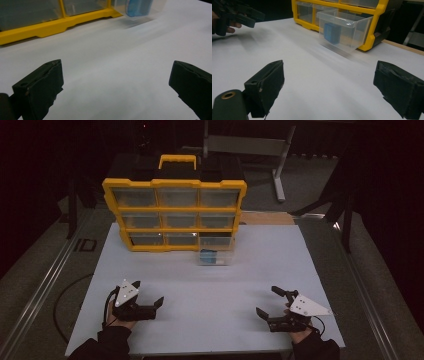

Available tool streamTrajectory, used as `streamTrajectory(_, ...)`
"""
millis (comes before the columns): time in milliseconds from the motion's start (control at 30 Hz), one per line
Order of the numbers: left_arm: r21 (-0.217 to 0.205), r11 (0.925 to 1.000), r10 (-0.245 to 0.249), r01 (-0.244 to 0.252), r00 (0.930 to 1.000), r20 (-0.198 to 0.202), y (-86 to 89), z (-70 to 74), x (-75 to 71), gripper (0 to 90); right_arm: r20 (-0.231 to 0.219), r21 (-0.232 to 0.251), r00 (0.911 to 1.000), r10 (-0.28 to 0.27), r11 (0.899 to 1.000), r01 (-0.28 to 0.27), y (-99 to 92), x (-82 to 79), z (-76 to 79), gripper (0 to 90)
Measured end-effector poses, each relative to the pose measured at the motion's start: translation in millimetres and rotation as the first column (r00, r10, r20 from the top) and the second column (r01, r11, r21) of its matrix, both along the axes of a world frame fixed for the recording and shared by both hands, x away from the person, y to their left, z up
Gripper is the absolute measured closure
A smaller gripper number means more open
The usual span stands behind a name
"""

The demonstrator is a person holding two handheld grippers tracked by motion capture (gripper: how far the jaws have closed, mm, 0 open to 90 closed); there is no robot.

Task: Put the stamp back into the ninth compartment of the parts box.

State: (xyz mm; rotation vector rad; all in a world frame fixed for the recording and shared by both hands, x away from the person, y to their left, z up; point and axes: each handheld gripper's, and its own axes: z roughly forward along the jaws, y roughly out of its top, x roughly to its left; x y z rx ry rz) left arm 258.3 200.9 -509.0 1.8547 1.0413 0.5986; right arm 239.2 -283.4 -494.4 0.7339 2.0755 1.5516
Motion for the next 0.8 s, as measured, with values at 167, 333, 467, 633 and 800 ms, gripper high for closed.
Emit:
streamTrajectory(167, -0.004, 0.9995, 0.031, -0.031, 0.9989, 0.034, -2.5, -6.0, -1.2, 0.2, 0.003, -0.007, 1.0000, 0.002, 1.000, -0.002, 0.6, 0.2, -0.8, 9.6)
streamTrajectory(333, -0.010, 0.9940, 0.109, -0.109, 0.9912, 0.074, -4.5, -8.3, -4.3, 0.2, 0.001, -0.014, 0.9999, 0.011, 1.000, -0.011, 4.0, 0.5, -2.5, 9.6)
streamTrajectory(467, -0.013, 0.9918, 0.128, -0.127, 0.9876, 0.091, -3.5, -8.0, -5.7, 0.2, -0.006, -0.017, 0.9999, 0.013, 1.000, -0.013, 4.2, 0.5, -3.4, 9.6)
streamTrajectory(633, -0.012, 0.9878, 0.156, -0.156, 0.9818, 0.108, -2.1, -7.4, -7.6, 0.2, -0.005, -0.014, 0.9999, 0.010, 1.000, -0.010, 3.1, 0.4, -3.0, 9.6)
streamTrajectory(800, -0.001, 0.9870, 0.160, -0.161, 0.9818, 0.103, -2.7, -9.1, -7.1, 0.2, -0.003, -0.016, 0.9999, 0.012, 1.000, -0.012, 2.9, 0.0, -2.7, 9.6)
